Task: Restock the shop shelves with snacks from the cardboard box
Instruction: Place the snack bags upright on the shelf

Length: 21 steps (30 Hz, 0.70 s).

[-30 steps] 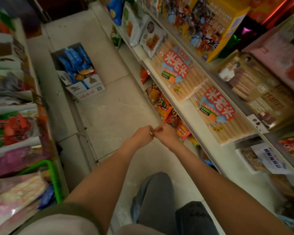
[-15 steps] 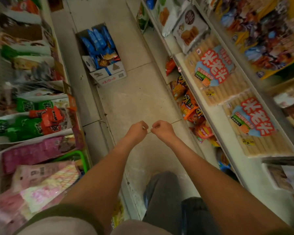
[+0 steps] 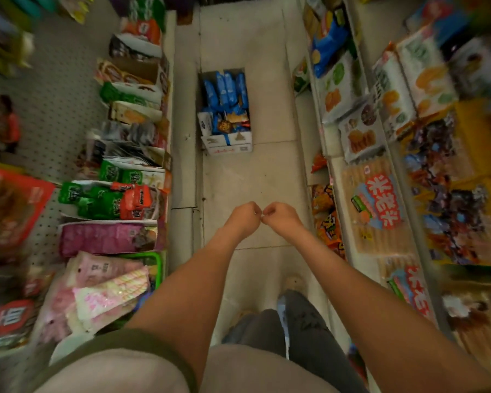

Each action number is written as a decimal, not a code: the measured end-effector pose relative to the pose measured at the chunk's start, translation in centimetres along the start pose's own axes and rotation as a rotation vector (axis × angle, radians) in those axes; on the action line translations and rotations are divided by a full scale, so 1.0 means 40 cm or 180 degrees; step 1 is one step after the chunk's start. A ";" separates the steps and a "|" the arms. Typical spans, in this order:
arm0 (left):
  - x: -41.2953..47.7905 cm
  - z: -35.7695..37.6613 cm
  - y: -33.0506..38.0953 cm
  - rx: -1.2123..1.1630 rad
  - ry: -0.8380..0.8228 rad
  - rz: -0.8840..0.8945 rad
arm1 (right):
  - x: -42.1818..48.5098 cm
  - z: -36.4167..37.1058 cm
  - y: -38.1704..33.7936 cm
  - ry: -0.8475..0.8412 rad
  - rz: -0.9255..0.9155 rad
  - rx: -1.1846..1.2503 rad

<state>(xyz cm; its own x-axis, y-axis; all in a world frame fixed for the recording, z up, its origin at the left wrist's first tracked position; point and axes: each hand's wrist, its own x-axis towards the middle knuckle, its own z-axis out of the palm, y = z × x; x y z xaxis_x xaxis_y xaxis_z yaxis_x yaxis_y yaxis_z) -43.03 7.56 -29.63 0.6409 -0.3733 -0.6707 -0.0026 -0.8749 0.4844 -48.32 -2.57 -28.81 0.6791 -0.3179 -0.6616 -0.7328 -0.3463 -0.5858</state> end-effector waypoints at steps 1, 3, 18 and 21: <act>-0.003 -0.020 0.019 -0.0030 0.0049 -0.0038 | 0.007 -0.020 -0.026 -0.0064 -0.0055 -0.0099; -0.006 -0.060 0.053 -0.0070 0.0154 -0.0114 | 0.023 -0.057 -0.077 -0.0159 -0.0159 -0.0250; 0.320 -0.419 0.156 0.0185 0.0132 -0.0698 | 0.399 -0.196 -0.451 -0.0536 -0.0263 -0.0509; 0.427 -0.516 0.181 0.0202 0.0084 -0.0676 | 0.491 -0.234 -0.519 -0.0495 -0.0166 -0.0509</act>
<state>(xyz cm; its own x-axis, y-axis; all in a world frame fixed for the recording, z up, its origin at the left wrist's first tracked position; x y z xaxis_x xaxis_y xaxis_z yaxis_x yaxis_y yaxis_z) -16.25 1.21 -26.00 0.6522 -0.1710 -0.7385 0.0869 -0.9509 0.2969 -19.37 -9.89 -25.27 0.6920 -0.1605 -0.7038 -0.6724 -0.4980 -0.5476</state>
